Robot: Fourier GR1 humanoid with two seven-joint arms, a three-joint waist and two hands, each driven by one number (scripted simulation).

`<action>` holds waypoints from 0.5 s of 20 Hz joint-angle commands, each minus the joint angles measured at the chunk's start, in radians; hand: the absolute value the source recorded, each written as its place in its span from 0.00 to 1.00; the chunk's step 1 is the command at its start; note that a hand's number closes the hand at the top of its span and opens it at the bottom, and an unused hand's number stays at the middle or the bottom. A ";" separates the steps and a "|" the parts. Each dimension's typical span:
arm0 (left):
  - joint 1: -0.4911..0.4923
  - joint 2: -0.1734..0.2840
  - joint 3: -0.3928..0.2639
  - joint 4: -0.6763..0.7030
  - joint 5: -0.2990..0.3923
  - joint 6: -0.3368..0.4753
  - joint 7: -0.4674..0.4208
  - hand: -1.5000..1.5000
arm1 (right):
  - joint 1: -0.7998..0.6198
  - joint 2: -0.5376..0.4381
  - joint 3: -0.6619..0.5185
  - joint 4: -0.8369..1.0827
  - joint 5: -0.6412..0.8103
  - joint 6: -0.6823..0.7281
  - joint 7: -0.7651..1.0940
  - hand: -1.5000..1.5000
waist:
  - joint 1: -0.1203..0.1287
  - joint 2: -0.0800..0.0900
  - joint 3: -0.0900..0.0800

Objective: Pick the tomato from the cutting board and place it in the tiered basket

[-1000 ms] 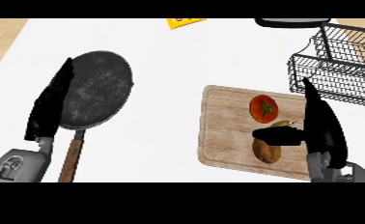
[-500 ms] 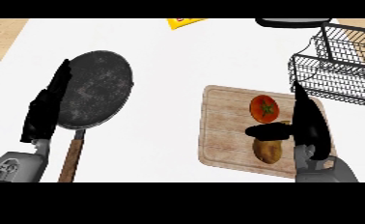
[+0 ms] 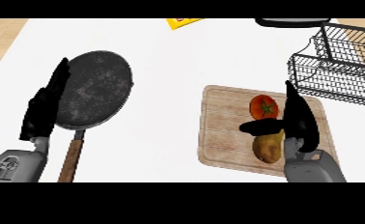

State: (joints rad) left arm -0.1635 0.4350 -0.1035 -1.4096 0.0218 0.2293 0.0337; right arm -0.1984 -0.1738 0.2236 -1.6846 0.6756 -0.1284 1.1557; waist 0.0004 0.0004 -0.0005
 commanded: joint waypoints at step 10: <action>0.014 -0.039 0.042 -0.038 -0.047 -0.048 0.026 0.50 | -0.087 0.088 -0.114 0.192 -0.060 0.086 -0.006 1.00 | 0.003 -0.001 0.001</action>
State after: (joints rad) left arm -0.1553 0.3997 -0.0737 -1.4167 -0.0148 0.1977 0.0377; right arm -0.2651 -0.1066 0.1251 -1.5237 0.6413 -0.0948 1.0871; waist 0.0030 0.0003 -0.0002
